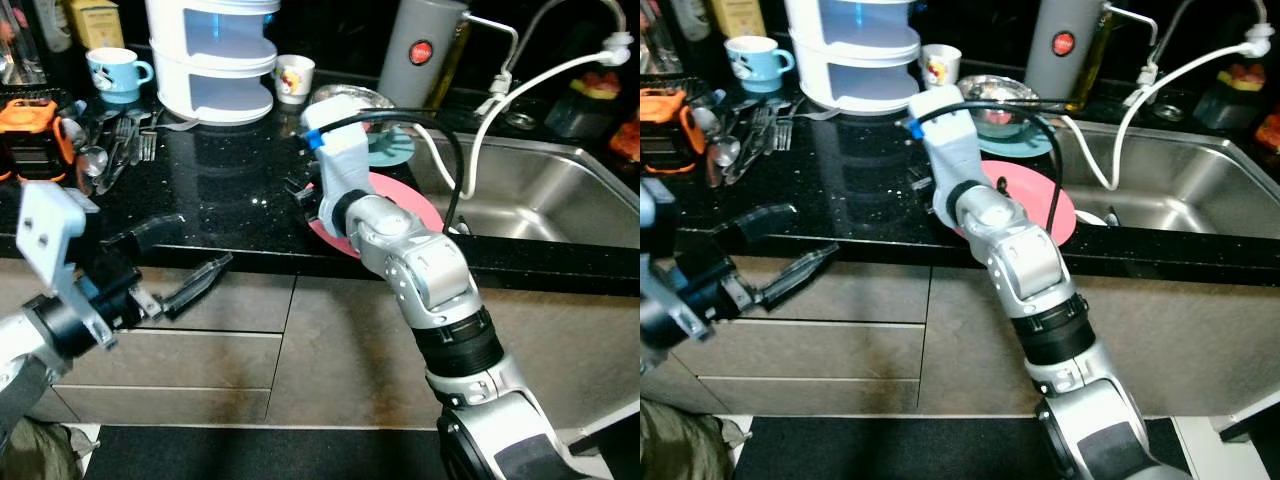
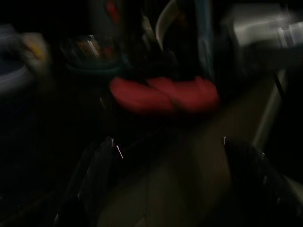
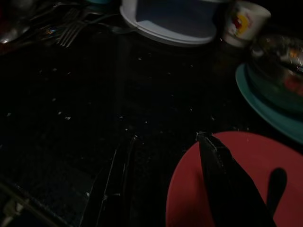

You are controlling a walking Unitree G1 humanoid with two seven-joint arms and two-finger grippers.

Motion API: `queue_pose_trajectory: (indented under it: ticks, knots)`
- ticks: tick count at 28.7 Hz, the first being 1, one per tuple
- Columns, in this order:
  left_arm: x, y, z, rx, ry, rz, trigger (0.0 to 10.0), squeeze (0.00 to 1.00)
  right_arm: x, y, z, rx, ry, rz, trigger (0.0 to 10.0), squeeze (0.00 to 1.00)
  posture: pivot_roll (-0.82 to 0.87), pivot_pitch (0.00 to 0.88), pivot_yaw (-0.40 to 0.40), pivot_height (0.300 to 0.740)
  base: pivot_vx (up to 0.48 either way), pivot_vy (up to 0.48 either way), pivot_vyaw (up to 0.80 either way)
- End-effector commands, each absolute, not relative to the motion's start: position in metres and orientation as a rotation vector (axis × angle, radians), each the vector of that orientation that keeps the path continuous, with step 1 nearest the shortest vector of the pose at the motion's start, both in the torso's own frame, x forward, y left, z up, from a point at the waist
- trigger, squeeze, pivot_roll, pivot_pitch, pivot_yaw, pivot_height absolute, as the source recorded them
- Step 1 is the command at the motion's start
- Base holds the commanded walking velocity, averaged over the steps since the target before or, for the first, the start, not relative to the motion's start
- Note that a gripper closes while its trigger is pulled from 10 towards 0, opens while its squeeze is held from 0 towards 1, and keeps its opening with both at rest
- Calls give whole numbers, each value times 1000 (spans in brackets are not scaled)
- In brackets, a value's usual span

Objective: Kitchen organization

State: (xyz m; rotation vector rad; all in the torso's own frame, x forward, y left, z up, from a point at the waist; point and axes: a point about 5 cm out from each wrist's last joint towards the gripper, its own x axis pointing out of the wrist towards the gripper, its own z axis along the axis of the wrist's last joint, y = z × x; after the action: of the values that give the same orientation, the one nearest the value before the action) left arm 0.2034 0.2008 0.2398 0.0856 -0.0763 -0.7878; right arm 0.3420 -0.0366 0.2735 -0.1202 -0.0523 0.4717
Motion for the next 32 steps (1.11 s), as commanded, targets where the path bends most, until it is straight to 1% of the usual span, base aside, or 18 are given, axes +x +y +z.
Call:
queue_pose_trajectory:
  ticks: [1,7,11,14,19,24,31,32]
  knots:
    - [201,199,240,90,-61,-817,10000,0,348,-49,270,-88,-19,408,10000,0,153,0,-125,740,0,0,0]
    - [205,200,244,95,-92,-799,10000,0,359,-69,247,-89,70,281,10000,0,144,0,-126,740,0,0,0]
    - [211,202,252,92,-155,-750,10000,0,370,-93,225,-101,119,178,10000,0,141,0,-123,740,0,0,0]
    - [214,203,256,84,-184,-728,10000,0,373,-100,219,-119,141,152,10000,0,140,0,-119,740,0,0,0]
    - [217,204,260,78,-215,-704,10000,0,377,-104,213,-105,178,136,10000,0,142,0,-117,740,0,0,0]
    - [217,201,259,78,-209,-721,10000,0,377,-97,207,-53,269,193,10000,0,139,0,-115,740,0,0,0]
    - [217,200,260,75,-213,-718,10000,0,378,-95,209,-66,358,226,10000,0,138,0,-118,740,0,0,0]
    - [217,200,261,75,-215,-718,10000,0,378,-95,209,-73,369,230,8118,0,138,0,-118,740,0,0,0]
